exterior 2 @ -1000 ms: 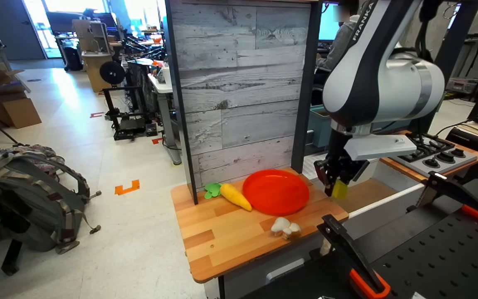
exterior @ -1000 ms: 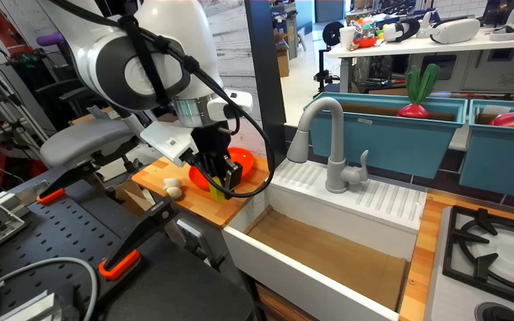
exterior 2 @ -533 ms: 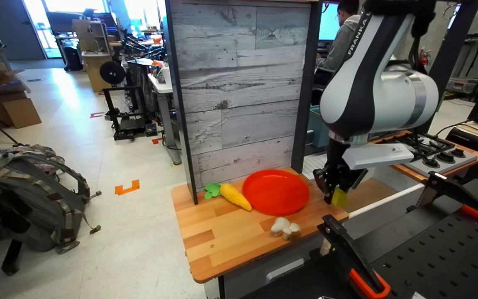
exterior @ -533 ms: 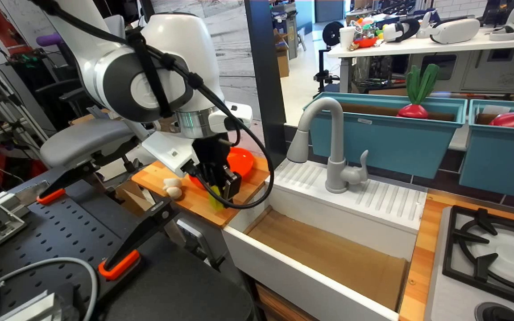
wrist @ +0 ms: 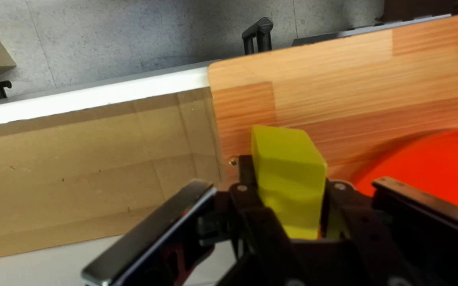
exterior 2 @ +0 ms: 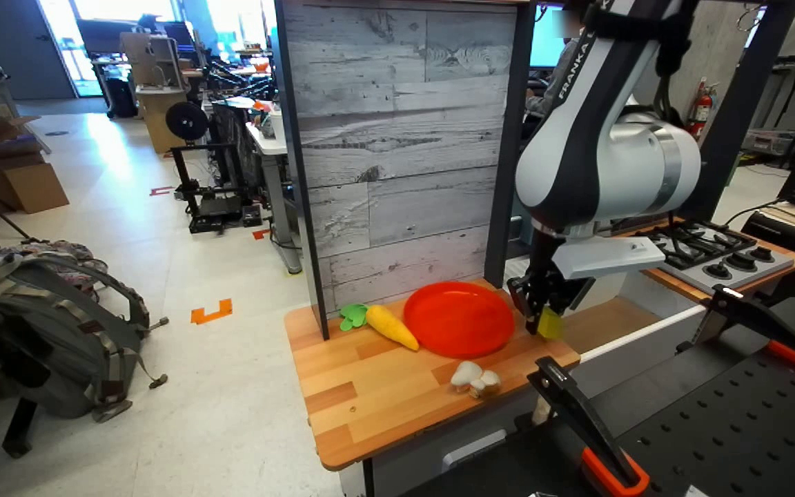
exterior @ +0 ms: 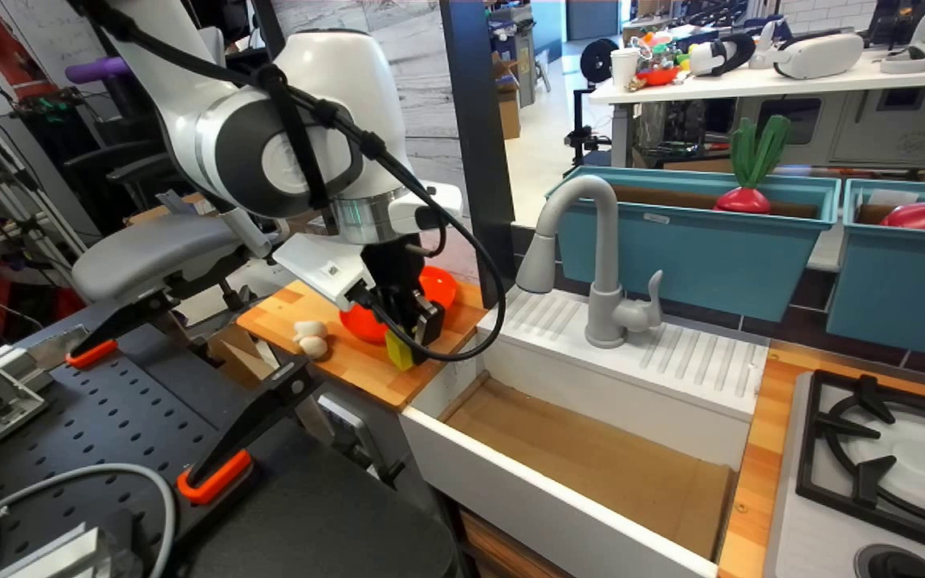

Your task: Move the yellow plush toy to the right of the counter

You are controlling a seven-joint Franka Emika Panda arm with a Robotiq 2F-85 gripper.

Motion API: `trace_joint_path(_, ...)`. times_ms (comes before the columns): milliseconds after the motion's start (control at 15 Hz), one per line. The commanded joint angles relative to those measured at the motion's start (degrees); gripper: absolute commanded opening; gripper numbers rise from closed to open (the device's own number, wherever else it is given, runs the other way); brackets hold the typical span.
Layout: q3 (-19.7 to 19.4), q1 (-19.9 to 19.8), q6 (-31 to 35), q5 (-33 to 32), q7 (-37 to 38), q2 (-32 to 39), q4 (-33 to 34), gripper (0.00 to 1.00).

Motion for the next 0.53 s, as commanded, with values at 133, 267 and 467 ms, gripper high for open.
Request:
trace_joint_path(133, -1.07, 2.29, -4.38, -0.86, 1.46, 2.75, 4.83, 0.08)
trace_joint_path(267, -0.80, 2.13, -5.52, -0.71, 1.38, 3.16, 5.81, 0.08)
trace_joint_path(467, -0.78, 1.94, -6.69, -0.62, 1.36, 3.36, 6.66, 0.18)
